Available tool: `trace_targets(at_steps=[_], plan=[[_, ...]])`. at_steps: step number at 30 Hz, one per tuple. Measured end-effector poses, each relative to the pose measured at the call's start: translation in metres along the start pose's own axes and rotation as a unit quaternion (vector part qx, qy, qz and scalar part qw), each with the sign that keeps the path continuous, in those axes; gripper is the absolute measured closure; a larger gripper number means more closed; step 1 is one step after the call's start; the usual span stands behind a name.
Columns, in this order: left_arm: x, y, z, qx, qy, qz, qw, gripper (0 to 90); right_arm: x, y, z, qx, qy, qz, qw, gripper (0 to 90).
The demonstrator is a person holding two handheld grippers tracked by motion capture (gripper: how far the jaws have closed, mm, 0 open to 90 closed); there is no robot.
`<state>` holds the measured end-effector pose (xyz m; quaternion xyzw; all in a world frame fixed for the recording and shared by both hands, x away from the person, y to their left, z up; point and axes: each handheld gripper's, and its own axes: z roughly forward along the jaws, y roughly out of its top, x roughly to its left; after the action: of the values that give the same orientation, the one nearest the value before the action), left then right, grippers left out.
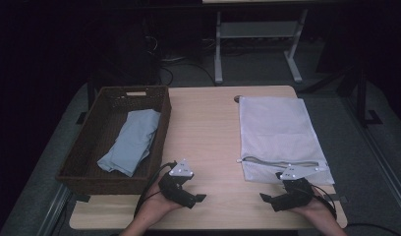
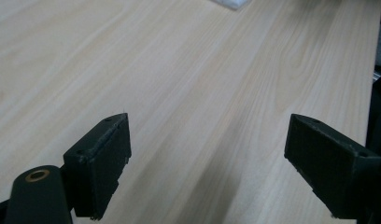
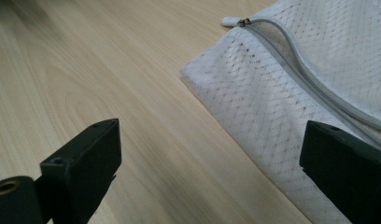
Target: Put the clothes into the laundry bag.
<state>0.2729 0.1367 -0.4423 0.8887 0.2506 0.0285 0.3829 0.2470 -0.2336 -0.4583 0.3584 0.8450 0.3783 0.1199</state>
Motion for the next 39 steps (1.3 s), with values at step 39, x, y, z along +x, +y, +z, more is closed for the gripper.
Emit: trace_targets(at_steps=[39], plan=[[0.054,0.079,-0.073,0.019,0.049,0.019,0.9984,14.6,-0.005,0.001,-0.006,-0.002,-0.003,-0.005,1.0000,5.2]])
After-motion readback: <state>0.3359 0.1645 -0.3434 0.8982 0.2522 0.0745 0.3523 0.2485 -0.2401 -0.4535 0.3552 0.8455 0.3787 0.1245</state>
